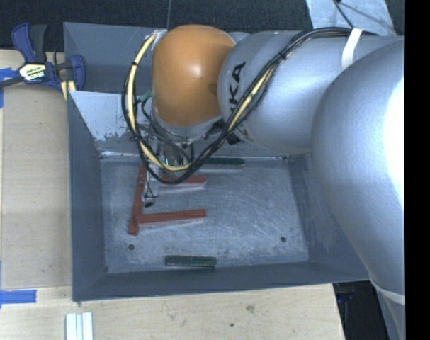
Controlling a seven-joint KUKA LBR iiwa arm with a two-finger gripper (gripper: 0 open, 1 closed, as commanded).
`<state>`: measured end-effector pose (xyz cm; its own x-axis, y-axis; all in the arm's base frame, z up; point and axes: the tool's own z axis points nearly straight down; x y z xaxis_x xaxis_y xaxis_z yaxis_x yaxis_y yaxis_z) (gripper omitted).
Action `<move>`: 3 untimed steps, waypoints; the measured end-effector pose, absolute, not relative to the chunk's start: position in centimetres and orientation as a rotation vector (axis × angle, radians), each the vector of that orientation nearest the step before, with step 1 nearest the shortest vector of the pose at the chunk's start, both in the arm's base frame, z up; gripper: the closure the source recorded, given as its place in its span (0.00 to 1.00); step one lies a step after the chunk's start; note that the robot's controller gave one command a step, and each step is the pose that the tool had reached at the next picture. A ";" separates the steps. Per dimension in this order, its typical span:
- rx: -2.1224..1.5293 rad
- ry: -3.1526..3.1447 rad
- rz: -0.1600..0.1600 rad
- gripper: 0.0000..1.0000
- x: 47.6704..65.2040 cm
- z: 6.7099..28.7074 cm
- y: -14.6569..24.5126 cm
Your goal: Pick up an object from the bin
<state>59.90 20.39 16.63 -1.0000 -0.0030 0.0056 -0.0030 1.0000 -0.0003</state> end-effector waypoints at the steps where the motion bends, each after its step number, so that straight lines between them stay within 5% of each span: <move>1: 0.434 -3.111 0.000 0.00 62.6 9.8 21.6; 2: 0.733 -3.058 0.000 0.00 52.9 7.2 16.6; 3: 1.136 -2.938 -0.002 0.00 58.6 7.1 20.5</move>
Offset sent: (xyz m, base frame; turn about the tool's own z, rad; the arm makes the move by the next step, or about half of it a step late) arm 0.0270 0.0128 -0.0660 -0.2741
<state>58.58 20.51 7.10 -0.7399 -0.6727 -0.0085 -0.6727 0.7399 -0.0018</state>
